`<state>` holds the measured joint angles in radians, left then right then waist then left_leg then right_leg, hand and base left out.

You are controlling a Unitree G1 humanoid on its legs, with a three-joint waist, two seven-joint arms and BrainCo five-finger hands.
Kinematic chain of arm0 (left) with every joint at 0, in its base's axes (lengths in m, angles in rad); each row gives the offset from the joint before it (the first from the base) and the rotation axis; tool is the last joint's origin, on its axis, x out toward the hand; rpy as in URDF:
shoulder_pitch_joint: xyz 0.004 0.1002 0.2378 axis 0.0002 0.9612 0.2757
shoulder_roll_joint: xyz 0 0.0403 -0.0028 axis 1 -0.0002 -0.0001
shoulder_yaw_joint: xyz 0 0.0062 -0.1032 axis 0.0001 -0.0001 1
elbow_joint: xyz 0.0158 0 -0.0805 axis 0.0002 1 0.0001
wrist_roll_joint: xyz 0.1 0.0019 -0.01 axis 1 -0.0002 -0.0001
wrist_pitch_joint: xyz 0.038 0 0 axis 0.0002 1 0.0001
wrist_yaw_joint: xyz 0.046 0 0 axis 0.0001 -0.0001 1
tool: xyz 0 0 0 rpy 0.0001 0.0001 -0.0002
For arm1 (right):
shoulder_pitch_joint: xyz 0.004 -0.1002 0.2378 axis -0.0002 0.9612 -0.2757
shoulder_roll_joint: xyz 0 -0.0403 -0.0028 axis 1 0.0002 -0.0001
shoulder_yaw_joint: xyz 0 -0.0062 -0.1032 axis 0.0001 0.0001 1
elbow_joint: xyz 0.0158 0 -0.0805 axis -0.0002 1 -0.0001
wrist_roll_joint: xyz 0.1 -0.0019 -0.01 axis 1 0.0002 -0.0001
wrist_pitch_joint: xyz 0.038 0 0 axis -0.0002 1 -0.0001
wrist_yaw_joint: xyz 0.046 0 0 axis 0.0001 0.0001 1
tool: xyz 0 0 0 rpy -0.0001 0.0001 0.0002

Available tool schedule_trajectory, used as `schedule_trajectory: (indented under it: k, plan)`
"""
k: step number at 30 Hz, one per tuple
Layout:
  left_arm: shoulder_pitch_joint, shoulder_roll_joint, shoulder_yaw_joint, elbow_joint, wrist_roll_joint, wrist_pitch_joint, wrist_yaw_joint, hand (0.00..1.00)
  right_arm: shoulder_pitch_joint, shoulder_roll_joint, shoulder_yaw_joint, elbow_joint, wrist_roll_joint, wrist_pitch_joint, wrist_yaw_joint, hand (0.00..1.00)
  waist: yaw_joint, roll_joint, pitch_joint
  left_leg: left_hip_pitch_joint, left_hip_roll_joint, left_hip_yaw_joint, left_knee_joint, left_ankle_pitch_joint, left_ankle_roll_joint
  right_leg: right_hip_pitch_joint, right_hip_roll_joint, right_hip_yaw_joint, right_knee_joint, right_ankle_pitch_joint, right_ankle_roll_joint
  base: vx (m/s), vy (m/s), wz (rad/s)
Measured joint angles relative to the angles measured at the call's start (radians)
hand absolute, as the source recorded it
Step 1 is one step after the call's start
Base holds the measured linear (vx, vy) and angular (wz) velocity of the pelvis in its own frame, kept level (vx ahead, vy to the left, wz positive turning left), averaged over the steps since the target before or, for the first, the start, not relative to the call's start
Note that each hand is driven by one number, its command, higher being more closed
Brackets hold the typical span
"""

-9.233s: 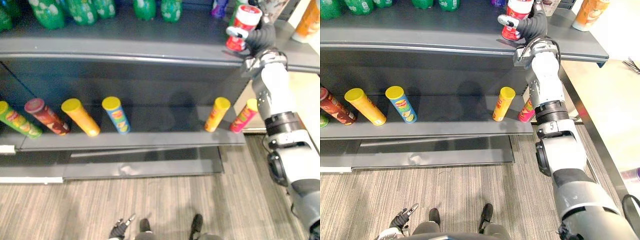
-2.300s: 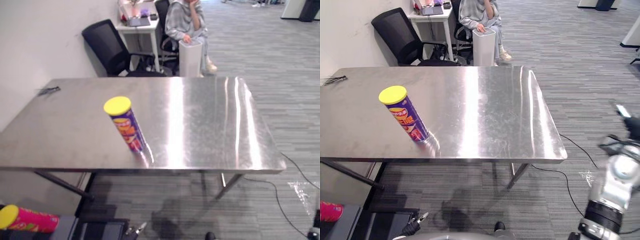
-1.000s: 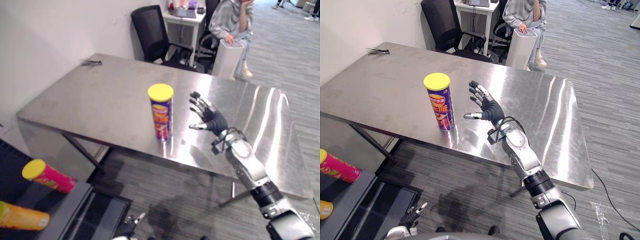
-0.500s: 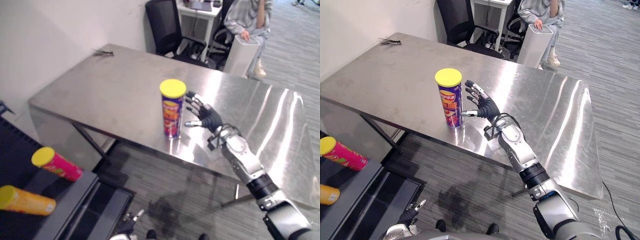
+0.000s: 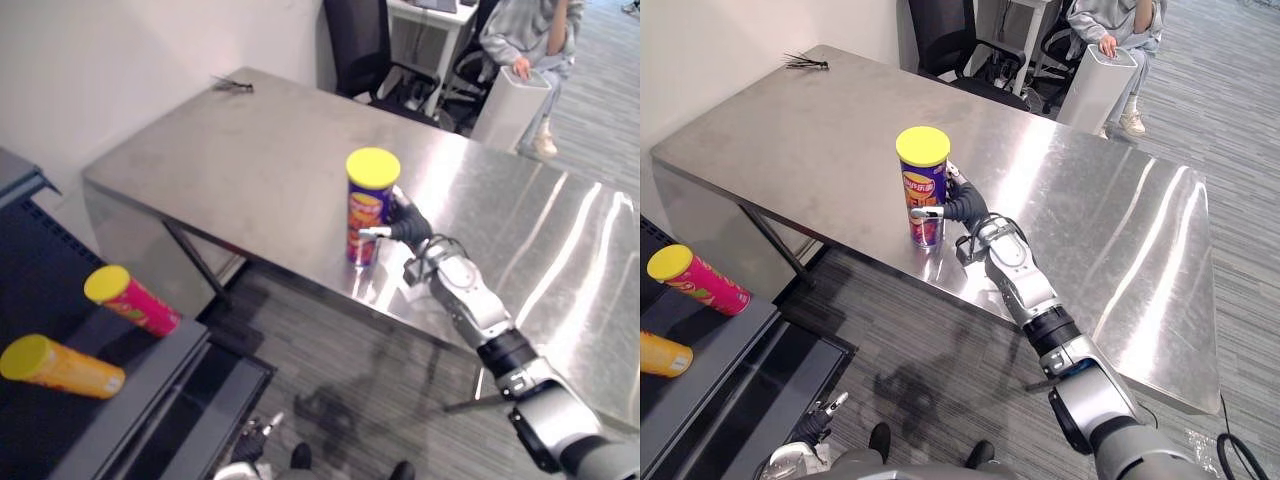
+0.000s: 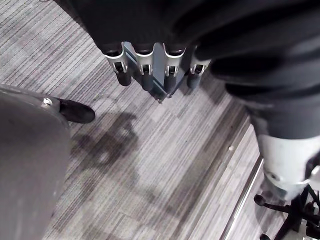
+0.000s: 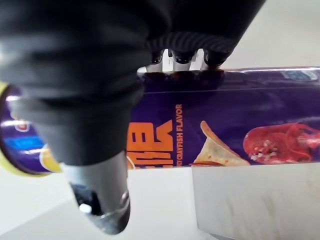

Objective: Put the gum and the chips on the shelf.

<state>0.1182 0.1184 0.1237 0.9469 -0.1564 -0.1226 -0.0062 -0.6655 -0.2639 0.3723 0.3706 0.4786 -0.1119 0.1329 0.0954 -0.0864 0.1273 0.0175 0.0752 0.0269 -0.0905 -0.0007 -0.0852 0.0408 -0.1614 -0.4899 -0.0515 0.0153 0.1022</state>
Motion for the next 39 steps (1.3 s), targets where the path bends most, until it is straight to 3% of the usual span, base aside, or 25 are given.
schedule_trajectory:
  k: [7, 13, 18, 22, 27, 30, 33, 39]
  plan:
    - [-0.003, -0.001, 0.001, 0.002, -0.025, 0.000, 0.001, 0.00, -0.052, -0.003, 0.024, 0.004, -0.009, 0.010, -0.010, 1.00, 0.006, 0.001, 0.008, -0.014, 0.004, -0.013, 0.005, 0.000, 0.001, -0.002, 0.005, -0.011, -0.002, 0.000, 0.000, 0.00, -0.003, 0.05]
    - [-0.018, -0.005, 0.001, 0.007, -0.027, -0.001, 0.002, 0.00, -0.059, -0.002, 0.031, 0.004, -0.009, 0.014, -0.012, 1.00, 0.043, 0.001, 0.008, -0.016, 0.004, -0.016, 0.008, 0.001, 0.001, -0.002, 0.006, -0.009, -0.002, 0.000, -0.001, 0.01, -0.001, 0.02]
    - [-0.018, -0.005, 0.001, 0.010, -0.027, 0.000, 0.003, 0.00, -0.059, -0.003, 0.030, -0.020, -0.009, 0.014, -0.012, 1.00, 0.043, 0.001, 0.008, -0.010, 0.006, -0.006, 0.009, 0.000, 0.001, -0.002, 0.007, 0.004, -0.002, 0.000, -0.001, 0.00, 0.002, -0.06]
    - [-0.016, -0.004, 0.003, 0.011, -0.026, 0.000, 0.002, 0.00, -0.044, -0.012, 0.021, -0.137, -0.006, 0.013, -0.013, 1.00, 0.043, 0.000, 0.008, 0.005, 0.012, 0.022, 0.009, -0.001, 0.000, -0.004, 0.013, 0.035, -0.001, 0.000, -0.001, 0.00, 0.000, -0.19]
    - [-0.013, -0.006, 0.029, 0.012, -0.024, 0.001, 0.002, 0.00, 0.102, -0.011, -0.117, -0.386, 0.002, -0.003, -0.014, 1.00, 0.036, -0.001, 0.006, 0.018, 0.019, 0.050, 0.007, -0.002, 0.000, -0.010, 0.019, 0.063, 0.003, 0.001, -0.002, 0.00, 0.002, -0.15]
    - [-0.009, -0.003, 0.039, 0.036, -0.020, 0.001, 0.002, 0.00, 0.182, -0.013, -0.210, -0.490, 0.002, -0.017, -0.022, 1.00, 0.014, -0.002, 0.006, 0.027, 0.021, 0.076, 0.005, -0.004, 0.000, -0.020, 0.020, 0.090, 0.011, 0.001, -0.003, -0.01, 0.010, -0.25]
    - [0.006, 0.006, 0.042, 0.051, -0.016, 0.002, 0.003, 0.00, 0.258, -0.018, -0.290, -0.570, 0.002, -0.033, -0.032, 1.00, -0.012, -0.001, 0.000, 0.039, 0.025, 0.104, 0.006, -0.012, -0.002, -0.022, 0.024, 0.119, 0.011, 0.005, -0.007, -0.01, 0.010, -0.30]
    - [0.014, 0.002, 0.065, 0.077, 0.013, 0.001, 0.002, 0.00, 0.341, -0.053, -0.387, -0.630, 0.002, -0.056, -0.058, 1.00, -0.025, 0.003, -0.029, 0.056, 0.032, 0.156, 0.005, -0.021, -0.003, -0.034, 0.037, 0.171, -0.003, 0.019, -0.010, 0.02, 0.003, -0.28]
